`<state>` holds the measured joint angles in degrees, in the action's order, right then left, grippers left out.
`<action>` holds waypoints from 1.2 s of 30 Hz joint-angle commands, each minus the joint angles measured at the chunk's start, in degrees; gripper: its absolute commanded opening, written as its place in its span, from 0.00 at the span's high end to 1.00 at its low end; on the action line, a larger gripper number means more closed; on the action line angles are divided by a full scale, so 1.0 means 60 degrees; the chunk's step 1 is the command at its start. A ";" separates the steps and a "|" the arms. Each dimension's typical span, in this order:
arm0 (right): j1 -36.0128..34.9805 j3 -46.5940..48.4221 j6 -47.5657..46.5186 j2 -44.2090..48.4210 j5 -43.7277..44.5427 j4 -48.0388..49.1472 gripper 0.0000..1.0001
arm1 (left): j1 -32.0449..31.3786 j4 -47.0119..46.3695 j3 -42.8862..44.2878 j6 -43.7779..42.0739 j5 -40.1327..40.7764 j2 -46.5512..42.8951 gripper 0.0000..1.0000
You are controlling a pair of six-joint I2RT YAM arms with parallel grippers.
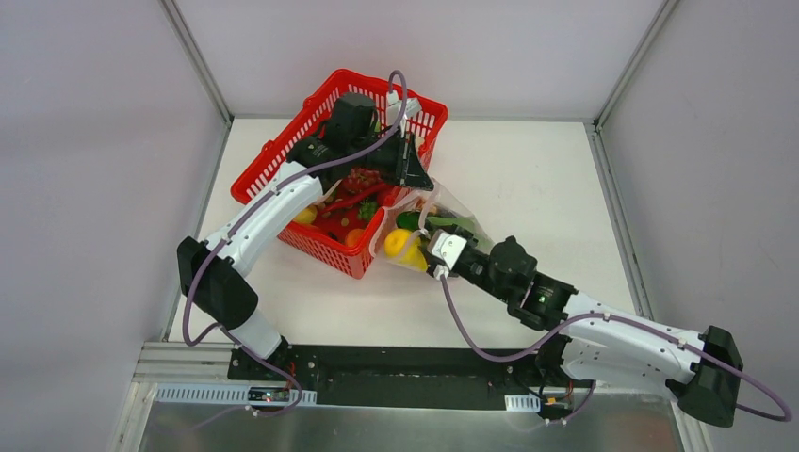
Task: Place the food in the zip-top bag and seal the zipper
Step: Adjust the zipper food storage bag at the center of the board.
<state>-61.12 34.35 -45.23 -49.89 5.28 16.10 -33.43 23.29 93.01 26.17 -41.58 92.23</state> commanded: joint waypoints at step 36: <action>0.3252 0.0724 0.4331 0.3136 -0.1321 -0.1174 1.00 | -0.0009 0.4068 0.1641 -0.3798 0.2671 -0.1352 0.35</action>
<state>-45.41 33.74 -25.12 -30.57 4.67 10.00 -33.39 41.36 99.48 10.35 -28.95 86.17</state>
